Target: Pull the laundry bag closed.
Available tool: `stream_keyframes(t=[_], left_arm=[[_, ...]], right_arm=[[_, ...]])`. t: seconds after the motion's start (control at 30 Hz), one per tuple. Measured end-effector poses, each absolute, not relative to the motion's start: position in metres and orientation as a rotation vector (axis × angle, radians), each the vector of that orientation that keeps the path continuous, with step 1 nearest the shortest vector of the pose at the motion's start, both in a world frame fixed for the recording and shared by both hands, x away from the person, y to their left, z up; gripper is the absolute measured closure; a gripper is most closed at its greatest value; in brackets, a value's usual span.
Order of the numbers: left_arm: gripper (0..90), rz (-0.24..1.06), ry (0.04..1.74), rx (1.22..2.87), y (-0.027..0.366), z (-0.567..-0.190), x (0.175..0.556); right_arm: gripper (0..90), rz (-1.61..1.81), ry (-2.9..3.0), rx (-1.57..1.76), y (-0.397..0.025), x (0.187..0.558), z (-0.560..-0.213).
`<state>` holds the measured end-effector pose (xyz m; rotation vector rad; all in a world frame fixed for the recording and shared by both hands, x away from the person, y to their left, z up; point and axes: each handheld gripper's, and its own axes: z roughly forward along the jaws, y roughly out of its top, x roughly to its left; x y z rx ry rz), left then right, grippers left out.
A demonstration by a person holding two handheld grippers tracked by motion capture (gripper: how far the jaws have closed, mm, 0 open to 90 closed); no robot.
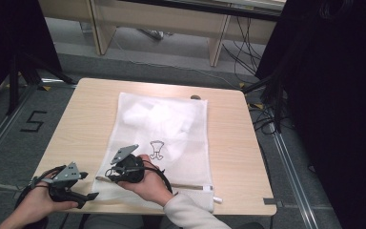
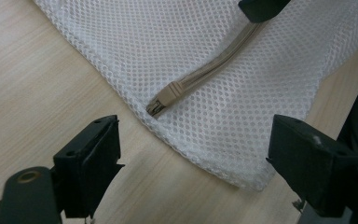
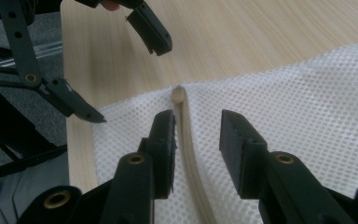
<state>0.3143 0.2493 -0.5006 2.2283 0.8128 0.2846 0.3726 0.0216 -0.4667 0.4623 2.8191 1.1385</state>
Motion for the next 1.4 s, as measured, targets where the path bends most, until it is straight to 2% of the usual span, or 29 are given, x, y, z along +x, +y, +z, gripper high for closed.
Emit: stream_keyframes(t=[0.5, 1.4], left_arm=[[16.5, 0.260, 0.832, 2.219, 0.249, -0.501, 0.314], [16.5, 0.263, 0.835, 2.227, 0.250, -0.502, 0.314]], right_arm=[[68.9, 1.126, 2.867, 0.468, 0.048, 0.373, -0.479], [75.7, 1.067, 2.909, 0.471, 0.069, 0.380, -0.496]])
